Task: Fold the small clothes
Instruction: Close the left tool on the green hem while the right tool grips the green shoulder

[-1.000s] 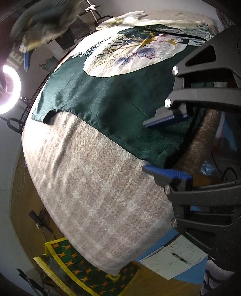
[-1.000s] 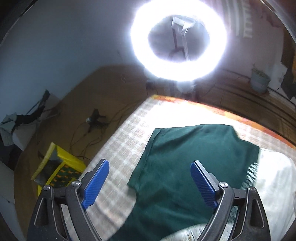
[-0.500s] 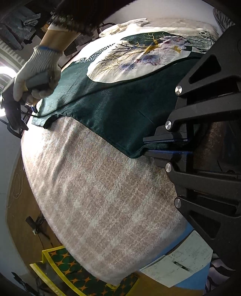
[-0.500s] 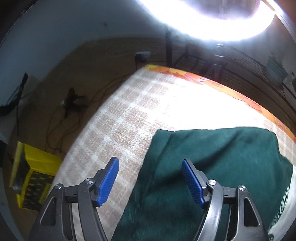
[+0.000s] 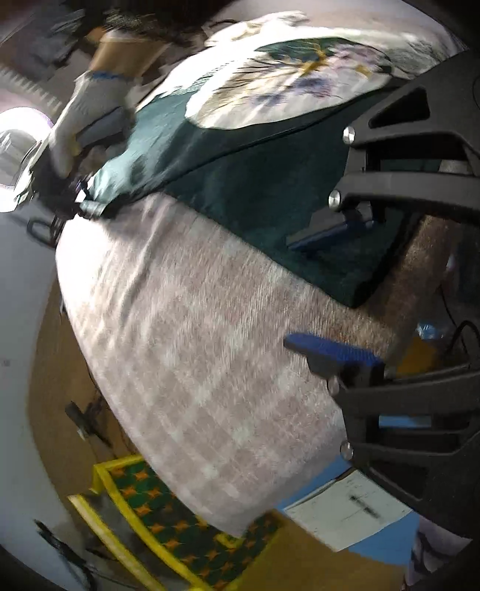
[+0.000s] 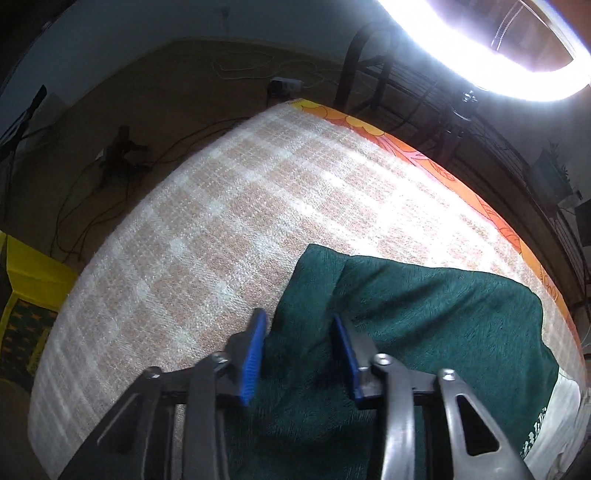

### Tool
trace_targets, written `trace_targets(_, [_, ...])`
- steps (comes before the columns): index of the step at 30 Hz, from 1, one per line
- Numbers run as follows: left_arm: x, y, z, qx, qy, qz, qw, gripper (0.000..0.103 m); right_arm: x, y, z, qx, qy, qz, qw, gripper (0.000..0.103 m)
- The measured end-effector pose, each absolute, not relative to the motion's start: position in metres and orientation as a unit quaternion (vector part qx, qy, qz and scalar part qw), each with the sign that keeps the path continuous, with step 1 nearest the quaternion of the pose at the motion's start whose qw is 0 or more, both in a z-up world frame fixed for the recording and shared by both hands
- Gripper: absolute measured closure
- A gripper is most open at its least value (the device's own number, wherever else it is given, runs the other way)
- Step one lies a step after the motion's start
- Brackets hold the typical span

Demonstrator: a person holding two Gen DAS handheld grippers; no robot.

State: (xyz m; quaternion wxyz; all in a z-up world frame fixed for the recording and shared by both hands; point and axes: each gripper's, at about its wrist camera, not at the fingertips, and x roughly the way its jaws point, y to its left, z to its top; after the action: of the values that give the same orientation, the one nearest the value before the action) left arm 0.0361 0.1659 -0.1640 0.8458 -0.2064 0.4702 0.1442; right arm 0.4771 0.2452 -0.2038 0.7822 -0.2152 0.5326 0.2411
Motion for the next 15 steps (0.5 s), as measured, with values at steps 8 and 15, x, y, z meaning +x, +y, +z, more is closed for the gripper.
trace_targets(8, [0.038,0.151,-0.153,-0.222,0.46,0.081,0.856,0.101,0.479,0.237,-0.195,-0.198,0.534,0.242,0.785,0.102])
trace_targets(15, [0.032,0.131,-0.127,-0.205,0.426,0.051,0.88,0.102,0.492,0.187,-0.16,-0.121,0.521,0.253,0.806,0.103])
